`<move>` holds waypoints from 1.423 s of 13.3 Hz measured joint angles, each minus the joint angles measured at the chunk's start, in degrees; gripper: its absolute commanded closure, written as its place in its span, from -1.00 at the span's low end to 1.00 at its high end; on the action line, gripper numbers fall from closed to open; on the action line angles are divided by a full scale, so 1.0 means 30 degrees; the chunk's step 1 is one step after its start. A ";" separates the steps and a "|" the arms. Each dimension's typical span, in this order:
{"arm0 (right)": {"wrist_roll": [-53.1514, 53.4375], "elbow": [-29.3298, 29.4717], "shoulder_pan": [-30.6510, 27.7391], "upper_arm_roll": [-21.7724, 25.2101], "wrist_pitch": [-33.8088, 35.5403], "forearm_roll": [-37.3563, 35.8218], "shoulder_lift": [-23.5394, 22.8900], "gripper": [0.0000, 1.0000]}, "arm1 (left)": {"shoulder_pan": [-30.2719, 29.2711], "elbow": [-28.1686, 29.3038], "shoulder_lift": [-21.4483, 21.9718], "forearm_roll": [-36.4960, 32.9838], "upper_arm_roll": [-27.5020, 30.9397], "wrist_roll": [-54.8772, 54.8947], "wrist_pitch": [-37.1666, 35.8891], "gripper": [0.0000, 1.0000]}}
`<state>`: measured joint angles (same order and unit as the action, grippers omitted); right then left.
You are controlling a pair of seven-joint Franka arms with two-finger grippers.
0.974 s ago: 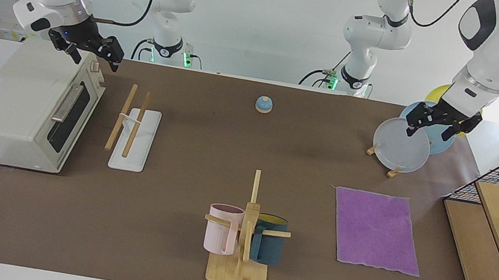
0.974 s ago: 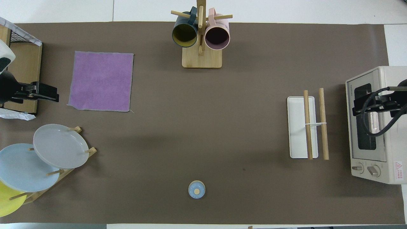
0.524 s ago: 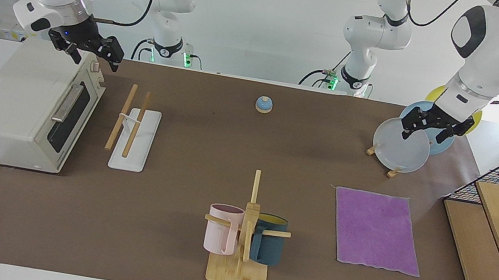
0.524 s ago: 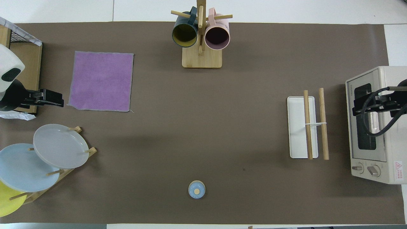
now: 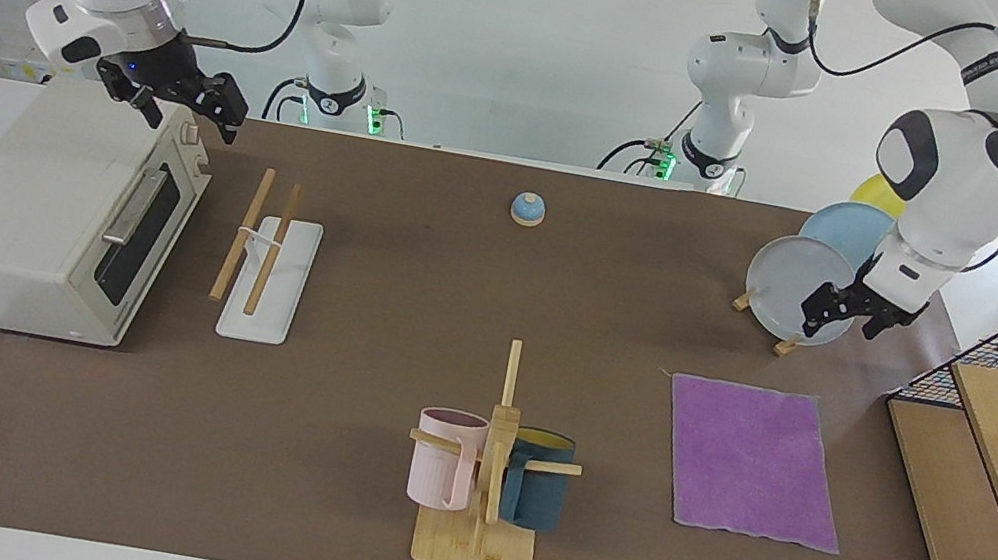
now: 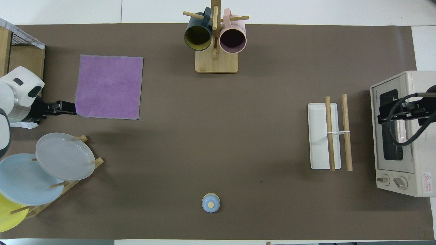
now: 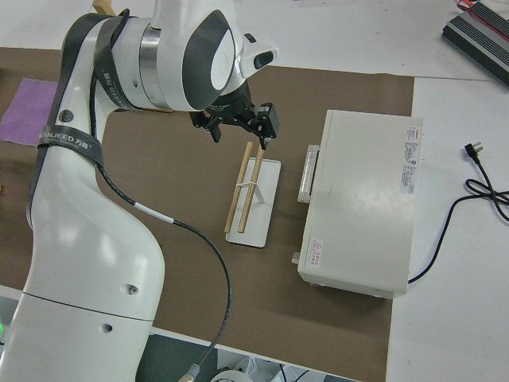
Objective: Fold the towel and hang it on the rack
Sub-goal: 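Move the left gripper toward the near edge of the purple towel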
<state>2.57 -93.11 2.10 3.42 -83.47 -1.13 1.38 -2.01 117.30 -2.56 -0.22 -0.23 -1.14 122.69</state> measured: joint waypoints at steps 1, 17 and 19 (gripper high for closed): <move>0.0000 0.0000 0.0000 0.0000 0.0000 0.0000 0.0000 -1.00 | -0.0097 0.0047 -0.0838 0.0004 -0.0003 -0.0001 0.1062 -1.00; 0.0000 0.0000 0.0000 0.0000 0.0000 0.0000 0.0000 -1.00 | -0.1305 -0.0302 -0.4941 0.2383 -0.0010 -0.0002 0.4597 0.88; 0.0000 0.0000 0.0000 0.0000 0.0000 0.0000 0.0000 -1.00 | -0.1399 -0.0309 -0.4941 0.2384 -0.0014 -0.0001 0.4530 1.00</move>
<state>2.57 -93.11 2.10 3.42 -83.47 -1.13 1.37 -6.21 116.37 -17.39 6.94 -0.28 -1.14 136.28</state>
